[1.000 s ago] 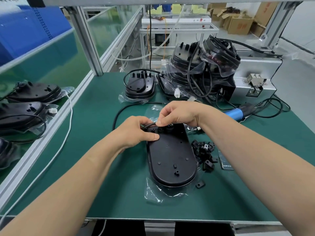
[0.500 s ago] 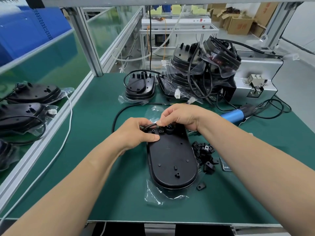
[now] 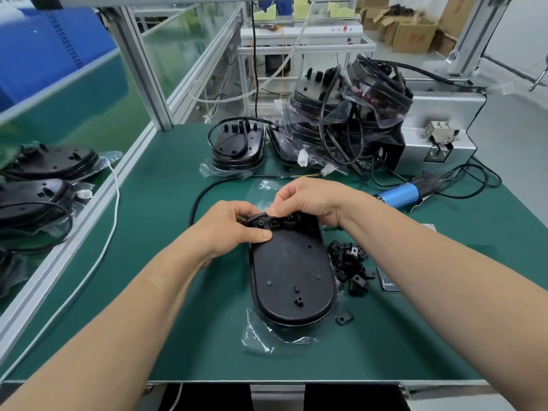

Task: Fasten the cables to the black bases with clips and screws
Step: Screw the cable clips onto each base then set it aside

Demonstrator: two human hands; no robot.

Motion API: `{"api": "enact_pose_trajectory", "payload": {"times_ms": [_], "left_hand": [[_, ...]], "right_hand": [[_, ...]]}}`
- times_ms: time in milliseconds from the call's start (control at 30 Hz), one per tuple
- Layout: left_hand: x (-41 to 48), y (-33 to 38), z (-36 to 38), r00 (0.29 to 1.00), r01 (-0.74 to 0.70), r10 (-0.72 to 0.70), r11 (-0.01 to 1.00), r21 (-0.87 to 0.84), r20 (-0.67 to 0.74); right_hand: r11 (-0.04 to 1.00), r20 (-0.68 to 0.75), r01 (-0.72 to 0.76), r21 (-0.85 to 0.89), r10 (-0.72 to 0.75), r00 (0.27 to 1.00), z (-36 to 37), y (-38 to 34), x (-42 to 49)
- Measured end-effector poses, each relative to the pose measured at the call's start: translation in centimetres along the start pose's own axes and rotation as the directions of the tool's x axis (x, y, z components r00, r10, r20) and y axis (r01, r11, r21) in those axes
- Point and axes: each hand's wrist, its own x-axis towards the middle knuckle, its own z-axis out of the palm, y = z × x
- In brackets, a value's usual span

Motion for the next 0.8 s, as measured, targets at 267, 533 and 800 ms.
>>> {"api": "enact_pose_trajectory", "payload": {"times_ms": [267, 533, 800], "left_hand": [[0.1, 0.0, 0.2, 1.0, 0.0, 0.0, 1.0, -0.007, -0.032], [0.7, 0.3, -0.6, 0.994, -0.07, 0.077, 0.994, -0.087, 0.075], [2.2, 1.4, 0.1, 0.989, -0.098, 0.107, 0.992, -0.085, 0.098]], "right_hand": [[0.993, 0.005, 0.081, -0.08, -0.081, 0.997, 0.1, 0.3, -0.8], [0.993, -0.051, 0.097, -0.069, -0.101, 0.994, 0.4, 0.6, -1.3], [0.959, -0.453, 0.26, -0.113, -0.282, 0.845, 1.1, 1.5, -3.2]]}}
